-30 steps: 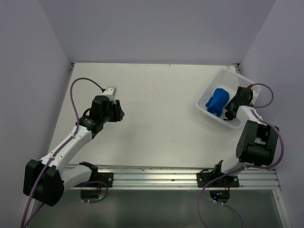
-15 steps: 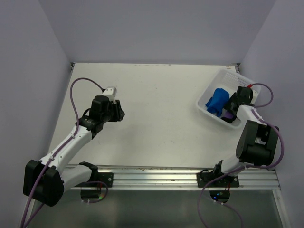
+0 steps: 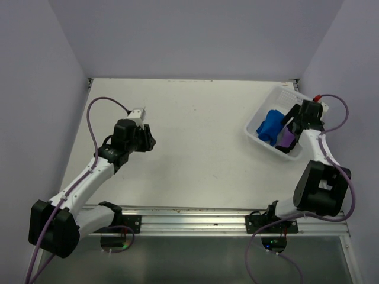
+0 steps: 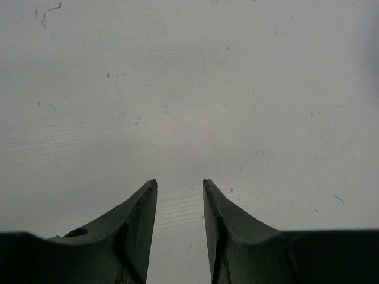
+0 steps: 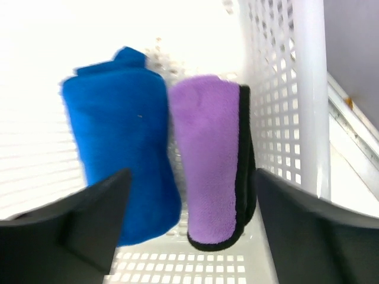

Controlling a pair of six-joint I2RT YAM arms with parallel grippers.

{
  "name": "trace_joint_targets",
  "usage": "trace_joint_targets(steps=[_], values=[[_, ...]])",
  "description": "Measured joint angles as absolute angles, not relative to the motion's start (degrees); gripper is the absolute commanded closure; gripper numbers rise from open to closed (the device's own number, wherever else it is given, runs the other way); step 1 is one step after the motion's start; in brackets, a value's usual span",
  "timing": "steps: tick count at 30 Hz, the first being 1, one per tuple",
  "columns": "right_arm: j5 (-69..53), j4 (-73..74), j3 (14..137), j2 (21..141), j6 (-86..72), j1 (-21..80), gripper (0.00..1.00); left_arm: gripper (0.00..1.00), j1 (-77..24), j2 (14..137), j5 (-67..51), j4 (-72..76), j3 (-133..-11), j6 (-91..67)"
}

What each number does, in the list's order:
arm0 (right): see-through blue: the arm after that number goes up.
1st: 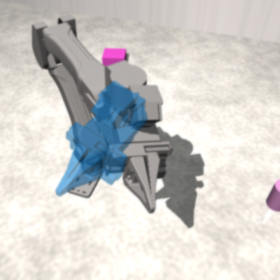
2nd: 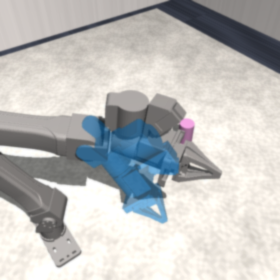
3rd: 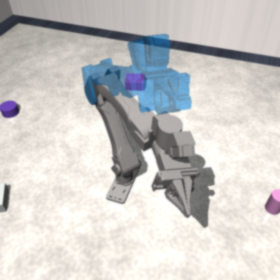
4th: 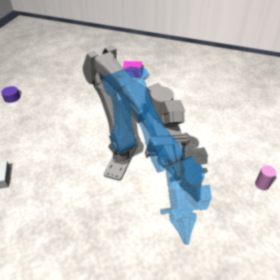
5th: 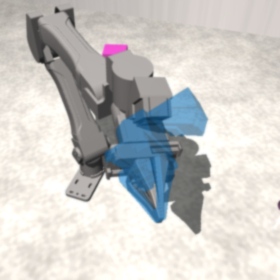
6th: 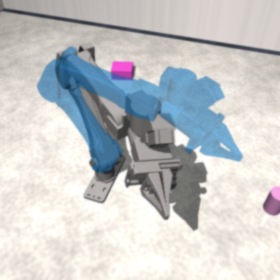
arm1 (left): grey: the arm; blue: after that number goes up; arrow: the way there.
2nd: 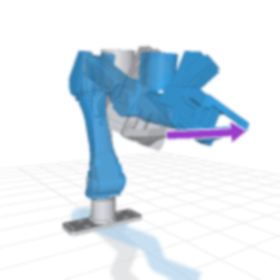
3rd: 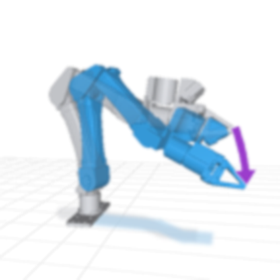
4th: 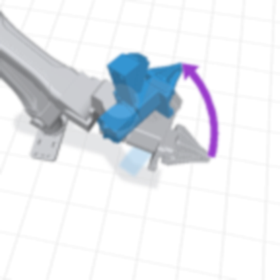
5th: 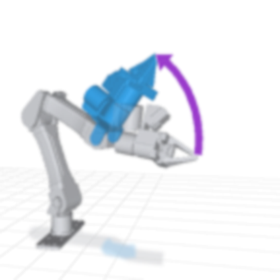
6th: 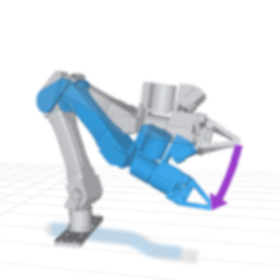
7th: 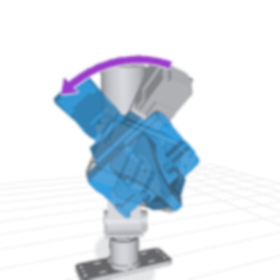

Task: Roll the towels
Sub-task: Place the rolled towel into the container

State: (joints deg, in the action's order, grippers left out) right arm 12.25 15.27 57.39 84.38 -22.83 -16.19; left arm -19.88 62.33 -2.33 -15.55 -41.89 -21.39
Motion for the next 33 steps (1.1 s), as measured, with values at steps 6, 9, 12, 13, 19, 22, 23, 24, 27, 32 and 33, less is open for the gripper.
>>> trace_joint_targets(steps=[6, 9, 12, 13, 19, 22, 23, 24, 27, 32, 33], values=[[6.2, 12.2, 56.6, 75.8, -21.4, -16.1, 0.01, 0.58, -19.9, 61.9, -2.1, -15.6, -41.9, -21.4], [3.2, 9.6, 55.2, 70.2, -21.2, -15.0, 0.01, 0.58, -19.9, 61.1, -1.6, -15.6, -41.9, -21.4], [1.4, 8.5, 55.0, 66.0, -20.7, -11.7, 0.01, 0.57, -19.9, 59.6, -0.4, -15.6, -41.9, -21.3], [0.8, 8.1, 55.0, 64.4, -20.5, -9.4, 0.01, 0.57, -19.9, 59.0, 0.2, -15.6, -41.9, -21.4], [-2.3, 7.7, 54.5, 59.6, -19.2, 8.5, 0.01, 0.58, -19.2, 52.6, 4.3, -14.8, -41.1, -21.3], [-3.8, 9.7, 54.5, 59.6, -18.0, 17.2, 0.01, 0.57, -19.1, 45.4, 7.3, -13.1, -38.9, -21.2], [-4.2, 10.5, 54.2, 59.6, -17.9, 19.2, 0.01, 0.57, -19.1, 43.6, 8.0, -12.7, -38.3, -21.1], [-4.4, 11.2, 53.8, 59.4, -17.9, 20.7, 0.01, 0.57, -19.1, 42.0, 8.7, -12.3, -37.8, -21.1], [-3.2, 13.8, 51.6, 57.8, -18.0, 21.7, 0.01, 0.57, -19.1, 40.9, 10.6, -11.1, -37.7, -20.4], [2.5, 17.3, 48.8, 54.8, -18.6, 21.7, 0.01, 0.57, -19.1, 43.4, 12.3, -11.6, -37.6, -20.1], [4.1, 17.5, 48.8, 54.9, -18.8, 21.7, 0.01, 0.57, -19.1, 43.4, 12.4, -11.7, -37.5, -19.9]])
